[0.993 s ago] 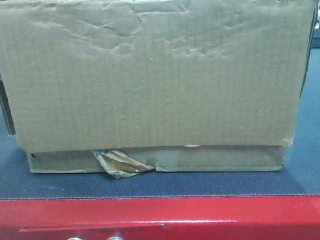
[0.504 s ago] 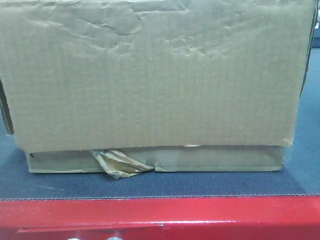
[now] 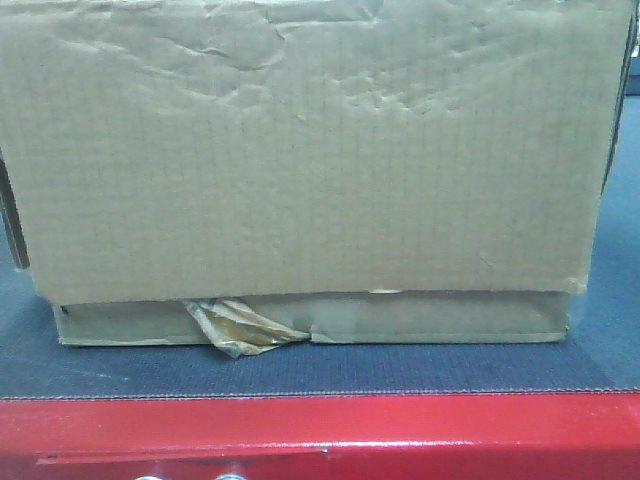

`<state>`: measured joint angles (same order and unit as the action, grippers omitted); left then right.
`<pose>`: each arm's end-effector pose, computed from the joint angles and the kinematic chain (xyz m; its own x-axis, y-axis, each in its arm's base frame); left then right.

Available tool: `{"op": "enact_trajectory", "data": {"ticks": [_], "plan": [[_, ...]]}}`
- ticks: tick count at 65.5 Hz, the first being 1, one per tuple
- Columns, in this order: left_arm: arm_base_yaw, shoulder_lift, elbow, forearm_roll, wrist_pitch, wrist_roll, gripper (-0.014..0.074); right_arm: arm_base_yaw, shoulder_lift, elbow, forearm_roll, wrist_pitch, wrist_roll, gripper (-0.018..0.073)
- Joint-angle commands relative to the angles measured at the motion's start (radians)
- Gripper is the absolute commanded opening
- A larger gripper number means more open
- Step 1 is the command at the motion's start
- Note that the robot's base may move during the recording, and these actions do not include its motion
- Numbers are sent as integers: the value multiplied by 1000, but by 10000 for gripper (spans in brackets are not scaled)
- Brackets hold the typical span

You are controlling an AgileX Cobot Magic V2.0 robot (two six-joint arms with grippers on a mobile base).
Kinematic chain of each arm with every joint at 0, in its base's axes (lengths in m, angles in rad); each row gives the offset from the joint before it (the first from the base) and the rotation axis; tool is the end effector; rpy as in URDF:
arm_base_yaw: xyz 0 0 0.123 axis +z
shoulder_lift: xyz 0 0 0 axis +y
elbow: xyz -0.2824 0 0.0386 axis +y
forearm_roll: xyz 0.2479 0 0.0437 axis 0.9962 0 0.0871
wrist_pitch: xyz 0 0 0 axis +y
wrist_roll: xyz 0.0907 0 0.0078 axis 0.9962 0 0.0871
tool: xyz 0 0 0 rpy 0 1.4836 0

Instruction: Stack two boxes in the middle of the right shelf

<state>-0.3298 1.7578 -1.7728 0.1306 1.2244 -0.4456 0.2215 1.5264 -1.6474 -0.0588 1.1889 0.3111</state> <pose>0.3602 -0.1115 0.3594 -0.8896 -0.1050 -0.4446 -0.0830 0.9942 -0.0688 0.3107 0.0649 0.4046 -0.8307 0.1048 -0.5467 0.0492 0.9921 0.1154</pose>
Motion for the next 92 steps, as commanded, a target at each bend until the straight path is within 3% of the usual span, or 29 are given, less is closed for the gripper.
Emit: {"op": "enact_trajectory", "data": {"ticks": [1,7,13,31,77,86,92], "plan": [[-4,-5,-9,20,-3,-10,309,1,46,-53,25,12,-2,136],[-4,-5,-9,31,-3,-10,309,1,77,-67,59,16,-8,307],[-4,-5,-9,35,-3,-10,309,12,92,-67,82,22,-20,349],[-4,-5,-9,37,-3,-10,309,48,144,-65,71,32,-20,244],[-4,38,-5,32,-3,-10,309,48,203,-65,21,32,-20,241],[-4,38,-5,32,-3,-10,290,48,225,-65,21,32,-20,146],[-4,38,-5,32,-3,-10,206,48,230,-65,12,32,-20,15]]}}
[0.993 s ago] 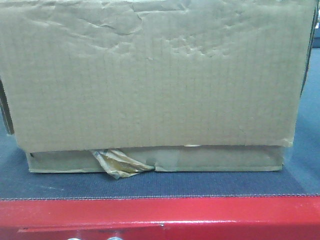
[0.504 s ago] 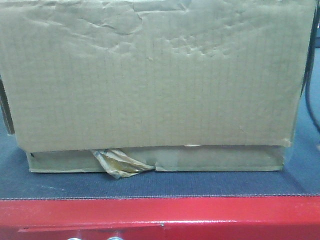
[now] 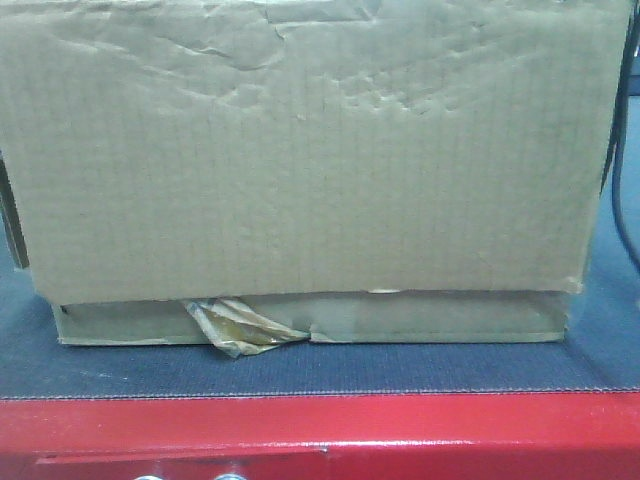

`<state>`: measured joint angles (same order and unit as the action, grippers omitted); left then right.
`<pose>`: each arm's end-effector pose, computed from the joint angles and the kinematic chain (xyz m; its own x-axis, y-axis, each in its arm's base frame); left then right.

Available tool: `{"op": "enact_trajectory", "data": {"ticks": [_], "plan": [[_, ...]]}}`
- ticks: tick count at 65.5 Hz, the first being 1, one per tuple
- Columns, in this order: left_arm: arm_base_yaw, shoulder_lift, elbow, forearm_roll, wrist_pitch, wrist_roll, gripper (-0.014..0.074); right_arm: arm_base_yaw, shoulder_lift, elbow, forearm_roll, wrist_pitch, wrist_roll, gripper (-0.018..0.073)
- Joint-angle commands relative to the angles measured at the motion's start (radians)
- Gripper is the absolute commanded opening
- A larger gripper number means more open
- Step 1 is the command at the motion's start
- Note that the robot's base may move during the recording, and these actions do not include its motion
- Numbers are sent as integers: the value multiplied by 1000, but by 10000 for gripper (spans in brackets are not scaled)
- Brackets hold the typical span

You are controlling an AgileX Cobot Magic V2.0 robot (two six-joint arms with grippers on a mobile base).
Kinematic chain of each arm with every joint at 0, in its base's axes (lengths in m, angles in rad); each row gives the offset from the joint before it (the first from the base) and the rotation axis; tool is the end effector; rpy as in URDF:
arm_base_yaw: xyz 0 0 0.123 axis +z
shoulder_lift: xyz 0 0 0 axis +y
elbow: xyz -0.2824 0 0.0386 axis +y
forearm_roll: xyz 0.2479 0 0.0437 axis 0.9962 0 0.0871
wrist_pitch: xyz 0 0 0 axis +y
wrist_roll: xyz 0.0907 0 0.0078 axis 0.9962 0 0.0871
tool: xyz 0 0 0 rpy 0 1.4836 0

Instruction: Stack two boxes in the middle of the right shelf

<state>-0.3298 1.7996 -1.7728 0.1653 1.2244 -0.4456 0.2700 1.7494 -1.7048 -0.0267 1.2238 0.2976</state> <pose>0.3702 -0.1118 0.3438 -0.9016 -0.0874 -0.4237 -0.0870 0.9960 -0.0203 0.3593 0.0971 0.3424 -0.9279 0.0383 -0.3708 0.0068 0.9963 0.0858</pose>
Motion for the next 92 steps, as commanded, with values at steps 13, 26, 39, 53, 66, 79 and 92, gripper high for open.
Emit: {"op": "enact_trajectory", "data": {"ticks": [13,26,39,53,66,79,92], "plan": [[-13,-8,-9,25,-3,-63,-111,23,4,-18,-130,-3,62,-160],[-46,-51,-61,140,-3,-114,-111,92,-27,-81,-209,-6,108,-162],[-46,-103,-157,197,-3,-114,-111,110,-63,-198,-243,-57,108,-162],[-46,-119,-268,271,-92,-95,-111,110,-78,-318,-289,-187,109,-162],[-42,-119,-302,273,-241,-75,-111,110,-78,-339,-328,-261,179,-162],[-42,-119,-302,295,-332,-75,-111,108,-78,-339,-371,-303,185,-162],[-42,-119,-302,315,-377,-75,-111,98,-67,-339,-371,-318,185,-162]]}}
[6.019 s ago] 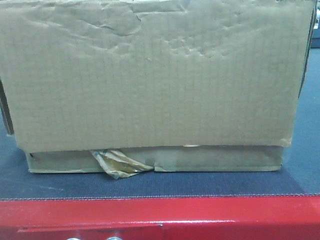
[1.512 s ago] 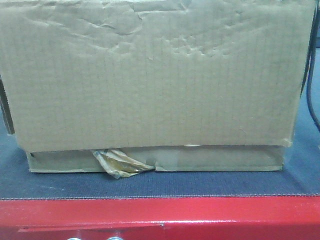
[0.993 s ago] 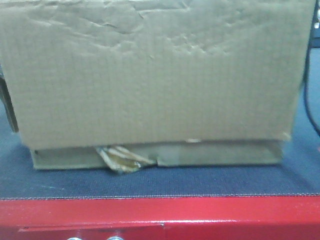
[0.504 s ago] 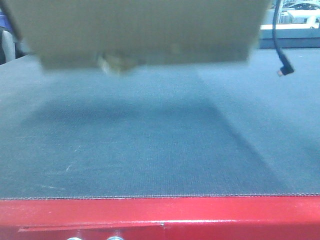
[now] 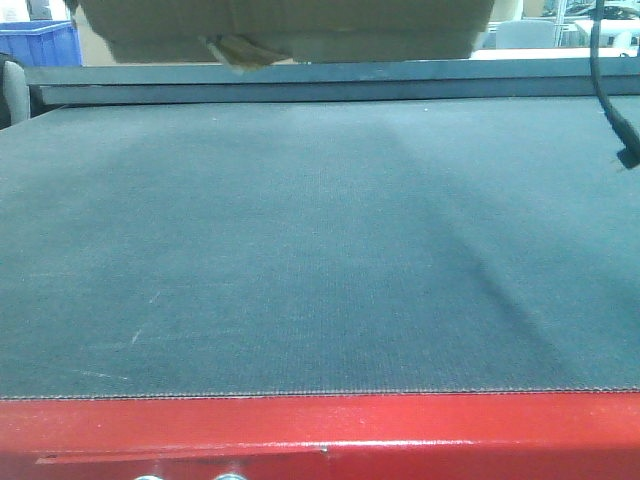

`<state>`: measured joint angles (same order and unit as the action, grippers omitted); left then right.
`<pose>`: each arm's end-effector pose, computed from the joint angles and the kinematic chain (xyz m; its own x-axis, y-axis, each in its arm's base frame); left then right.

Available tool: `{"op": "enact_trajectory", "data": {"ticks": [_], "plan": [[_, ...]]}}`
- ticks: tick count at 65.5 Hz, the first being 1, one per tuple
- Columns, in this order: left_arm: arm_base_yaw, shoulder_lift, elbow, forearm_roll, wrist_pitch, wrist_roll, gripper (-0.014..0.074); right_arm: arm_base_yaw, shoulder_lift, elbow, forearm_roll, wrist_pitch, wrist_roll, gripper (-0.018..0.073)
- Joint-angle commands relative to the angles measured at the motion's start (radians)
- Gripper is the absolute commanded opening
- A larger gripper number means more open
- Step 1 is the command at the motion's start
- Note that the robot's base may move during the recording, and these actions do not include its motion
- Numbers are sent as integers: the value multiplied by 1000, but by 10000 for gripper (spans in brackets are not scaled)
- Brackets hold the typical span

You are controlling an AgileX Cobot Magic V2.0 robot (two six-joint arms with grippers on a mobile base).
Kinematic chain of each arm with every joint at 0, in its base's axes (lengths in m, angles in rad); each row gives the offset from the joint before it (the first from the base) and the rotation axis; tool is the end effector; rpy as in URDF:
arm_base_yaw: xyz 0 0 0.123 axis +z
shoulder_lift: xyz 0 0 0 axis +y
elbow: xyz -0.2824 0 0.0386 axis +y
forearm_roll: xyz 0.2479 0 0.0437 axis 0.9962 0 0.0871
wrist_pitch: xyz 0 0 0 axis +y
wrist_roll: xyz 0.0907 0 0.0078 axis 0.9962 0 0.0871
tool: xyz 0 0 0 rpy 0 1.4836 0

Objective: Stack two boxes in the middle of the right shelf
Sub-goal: 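Lift the two stacked boxes off the table with both grippers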

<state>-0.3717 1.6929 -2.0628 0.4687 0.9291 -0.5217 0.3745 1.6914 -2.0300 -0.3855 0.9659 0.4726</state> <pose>0.3526 -0.1021 0.4945 -0.3741 -0.0798 -0.9240 -0.0555 0.9964 -0.0636 0.3522 0.1081 0.4804 -0.4593 0.0681 -0.8857 0.0164 0.9975 0.0682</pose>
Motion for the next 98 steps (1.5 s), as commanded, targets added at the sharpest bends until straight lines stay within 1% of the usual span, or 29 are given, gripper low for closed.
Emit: {"op": "enact_trajectory", "data": {"ticks": [1,19,30,38,51,67,98], "plan": [[0,-13,-12,12,-82,2,-111,-7,-6,-14,-12,-60,9,-162],[0,-13,-12,14,-73,2,-111,-7,12,-14,-12,-58,9,-162],[0,-10,-12,22,0,2,-111,-7,-10,-14,-12,-67,9,-162],[0,-1,-12,58,-5,2,-111,-7,-17,-14,-12,-59,9,-162],[0,-1,-10,58,-5,2,-111,-7,-32,-14,-12,-62,9,-162],[0,-1,-10,58,-36,2,-111,-7,-32,-14,-12,-59,9,-162],[0,-1,-10,58,-36,2,-111,-7,-32,-14,-12,-59,9,-162]]}}
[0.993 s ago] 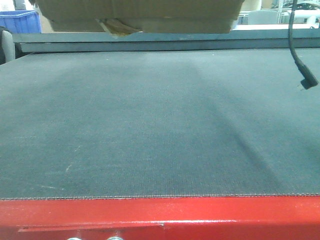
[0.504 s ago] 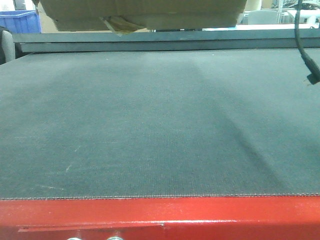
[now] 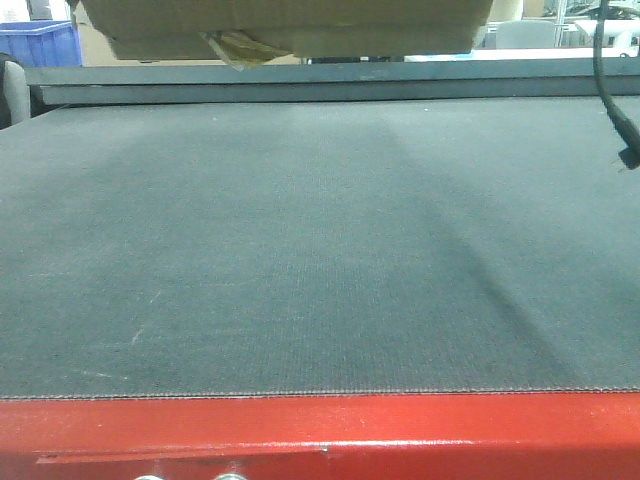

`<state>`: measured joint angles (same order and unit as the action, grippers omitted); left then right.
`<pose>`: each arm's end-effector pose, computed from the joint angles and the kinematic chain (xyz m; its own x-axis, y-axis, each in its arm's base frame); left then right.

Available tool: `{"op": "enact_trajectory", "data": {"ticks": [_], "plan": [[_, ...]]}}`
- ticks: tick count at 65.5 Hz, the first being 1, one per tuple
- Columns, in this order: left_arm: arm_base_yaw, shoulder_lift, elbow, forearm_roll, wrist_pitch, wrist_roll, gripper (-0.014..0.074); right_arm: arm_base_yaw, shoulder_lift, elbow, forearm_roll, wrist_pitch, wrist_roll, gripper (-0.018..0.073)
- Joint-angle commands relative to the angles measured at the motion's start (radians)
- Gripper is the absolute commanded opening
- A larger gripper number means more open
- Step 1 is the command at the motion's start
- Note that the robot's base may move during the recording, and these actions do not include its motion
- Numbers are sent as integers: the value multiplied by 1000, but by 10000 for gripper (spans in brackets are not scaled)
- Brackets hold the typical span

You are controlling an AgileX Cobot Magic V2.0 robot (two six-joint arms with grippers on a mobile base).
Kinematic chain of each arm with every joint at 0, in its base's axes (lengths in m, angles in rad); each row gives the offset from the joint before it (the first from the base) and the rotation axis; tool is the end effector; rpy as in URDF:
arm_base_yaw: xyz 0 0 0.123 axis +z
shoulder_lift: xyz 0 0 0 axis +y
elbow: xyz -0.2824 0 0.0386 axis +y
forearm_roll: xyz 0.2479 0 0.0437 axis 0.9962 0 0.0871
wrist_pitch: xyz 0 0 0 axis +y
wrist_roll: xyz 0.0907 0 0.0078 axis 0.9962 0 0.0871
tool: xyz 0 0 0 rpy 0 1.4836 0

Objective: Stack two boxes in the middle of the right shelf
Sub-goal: 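Lift the two stacked boxes off the table with both grippers, then hold the box stack and drive the base to the metal shelf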

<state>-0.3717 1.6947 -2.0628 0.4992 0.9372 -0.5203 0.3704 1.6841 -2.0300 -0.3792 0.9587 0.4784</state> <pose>0.3533 -0.1000 0.4942 -0.3721 -0.0595 -0.9263 -0.0717 0.9968 -0.0352 0.3504 0.1064 0.4834 -0.4492 0.0818 -0.8897 0.0173 0.9964 0.0829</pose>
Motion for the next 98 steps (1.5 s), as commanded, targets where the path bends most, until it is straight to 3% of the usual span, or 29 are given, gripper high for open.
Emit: {"op": "enact_trajectory", "data": {"ticks": [1,98], "plan": [[0,-3,-10,28,-44,1,-111,-3,-25,-14,-19,-51,4,-162],[0,-3,-10,28,-44,1,-111,-3,-13,-14,-19,-53,4,-162]]}}
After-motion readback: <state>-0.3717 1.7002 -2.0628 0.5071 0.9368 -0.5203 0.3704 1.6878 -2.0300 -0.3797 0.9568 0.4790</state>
